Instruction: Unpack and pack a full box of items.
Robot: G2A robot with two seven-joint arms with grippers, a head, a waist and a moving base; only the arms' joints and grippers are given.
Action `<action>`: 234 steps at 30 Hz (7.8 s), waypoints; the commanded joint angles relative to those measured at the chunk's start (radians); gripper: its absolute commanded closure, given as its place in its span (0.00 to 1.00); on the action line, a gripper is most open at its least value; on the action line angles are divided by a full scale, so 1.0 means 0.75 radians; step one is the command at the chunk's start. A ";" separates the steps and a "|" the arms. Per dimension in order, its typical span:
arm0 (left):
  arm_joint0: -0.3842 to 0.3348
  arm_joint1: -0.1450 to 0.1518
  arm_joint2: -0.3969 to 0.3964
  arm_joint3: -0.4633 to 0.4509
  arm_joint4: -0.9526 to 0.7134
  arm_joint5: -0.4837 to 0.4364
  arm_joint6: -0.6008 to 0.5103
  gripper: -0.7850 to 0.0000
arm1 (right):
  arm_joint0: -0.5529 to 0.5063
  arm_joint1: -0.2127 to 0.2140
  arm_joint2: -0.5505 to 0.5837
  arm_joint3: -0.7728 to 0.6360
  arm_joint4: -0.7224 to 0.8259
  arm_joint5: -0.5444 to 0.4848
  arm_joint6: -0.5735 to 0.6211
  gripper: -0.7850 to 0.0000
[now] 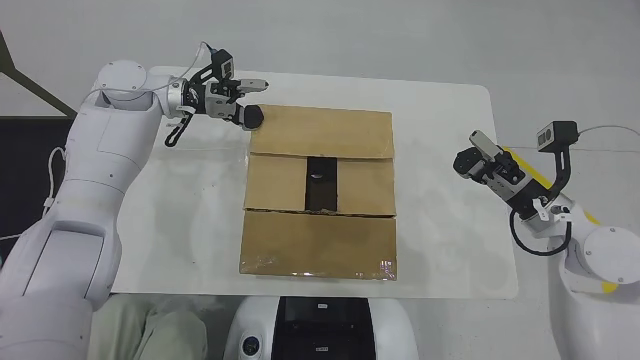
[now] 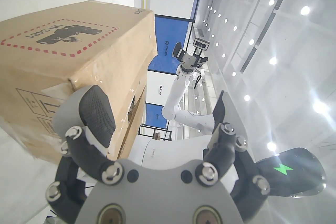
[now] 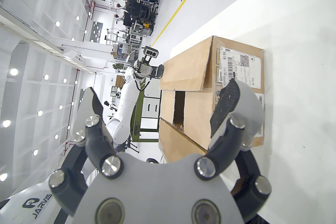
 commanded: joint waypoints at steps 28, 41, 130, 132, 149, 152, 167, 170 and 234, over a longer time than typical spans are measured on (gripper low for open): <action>0.000 0.000 0.000 0.000 0.000 0.000 0.000 0.00 | -0.202 0.033 -0.062 -0.141 -0.068 0.164 0.174 0.00; 0.000 0.000 0.000 0.000 0.000 0.000 0.000 0.00 | -0.280 0.051 -0.232 -0.129 -0.204 0.150 0.236 0.00; 0.000 0.000 0.000 0.000 0.000 0.000 0.000 0.00 | 0.314 0.096 -0.577 0.209 0.019 -0.013 -0.030 0.00; 0.000 0.000 0.000 0.000 0.000 0.000 0.000 0.00 | 0.328 0.095 -0.579 0.223 0.026 -0.009 -0.038 0.00; 0.000 0.000 0.000 0.000 0.000 0.000 0.000 0.00 | 0.396 0.093 -0.611 0.340 0.055 0.076 -0.084 0.00; 0.000 0.000 0.000 0.000 0.000 0.000 0.000 0.00 | 0.398 0.094 -0.611 0.341 0.055 0.086 -0.085 0.00; 0.003 0.000 -0.001 -0.005 -0.002 -0.001 0.010 0.00 | 0.402 0.097 -0.618 0.348 0.067 0.120 -0.090 0.00; 0.035 0.006 -0.020 -0.064 -0.015 0.001 0.054 0.00 | 0.402 0.097 -0.618 0.348 0.067 0.120 -0.090 0.00; 0.242 0.123 -0.449 -0.691 -0.132 0.333 0.726 0.00 | 0.402 0.097 -0.618 0.348 0.067 0.120 -0.090 0.00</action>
